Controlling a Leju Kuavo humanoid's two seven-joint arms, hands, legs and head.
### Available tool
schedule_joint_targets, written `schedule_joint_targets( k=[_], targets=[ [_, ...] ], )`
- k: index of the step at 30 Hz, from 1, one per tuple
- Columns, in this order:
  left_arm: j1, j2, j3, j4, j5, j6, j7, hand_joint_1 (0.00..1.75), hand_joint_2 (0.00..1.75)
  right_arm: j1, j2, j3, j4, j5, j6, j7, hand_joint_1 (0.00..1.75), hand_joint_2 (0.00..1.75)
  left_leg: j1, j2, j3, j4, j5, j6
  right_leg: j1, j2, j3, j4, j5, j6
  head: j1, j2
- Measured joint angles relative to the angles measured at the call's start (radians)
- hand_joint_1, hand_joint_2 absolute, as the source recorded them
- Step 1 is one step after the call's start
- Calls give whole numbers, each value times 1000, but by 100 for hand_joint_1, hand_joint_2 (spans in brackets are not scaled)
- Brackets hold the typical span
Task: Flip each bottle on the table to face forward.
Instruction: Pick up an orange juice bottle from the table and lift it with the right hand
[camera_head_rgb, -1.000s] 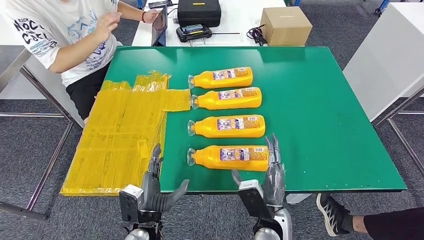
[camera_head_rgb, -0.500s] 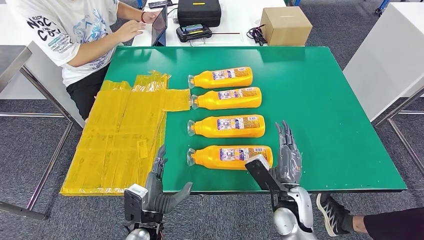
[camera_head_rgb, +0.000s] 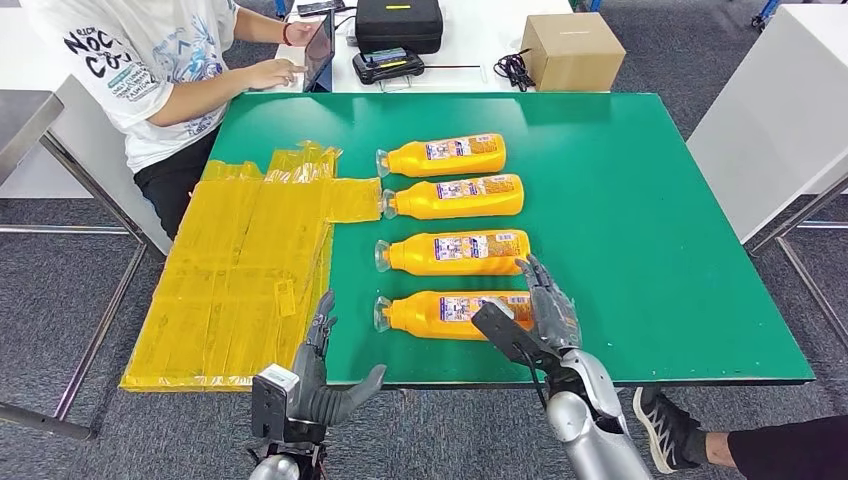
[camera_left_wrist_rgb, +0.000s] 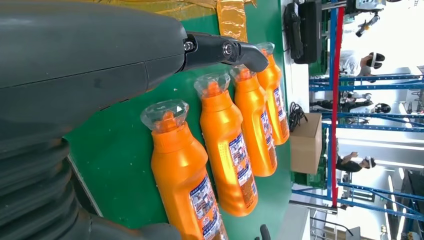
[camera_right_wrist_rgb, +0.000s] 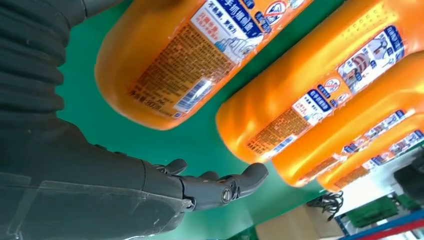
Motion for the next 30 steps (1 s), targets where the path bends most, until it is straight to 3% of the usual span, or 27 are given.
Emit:
schedule_joint_targets(
  k=[8, 20, 30],
  targets=[
    [-5, 0, 10, 4, -10, -7, 3, 0, 175, -45, -16, 38, 58, -3, 48, 21, 0, 175, 0, 0, 0, 0, 0, 0, 0, 0, 0, 0, 0, 0, 0, 0],
    [-15, 0, 21, 27, -21, -25, 8, 0, 175, -207, -60, 156, 181, -23, 137, 58, 0, 175, 0, 0, 0, 0, 1, 0, 0, 0, 0, 0, 0, 0, 0, 0],
    [-19, 0, 23, 35, -22, -28, 8, 0, 175, -234, -72, 189, 207, -23, 141, 59, 0, 175, 0, 0, 0, 0, 0, 0, 0, 0, 0, 0, 0, 0, 0, 0]
  ],
)
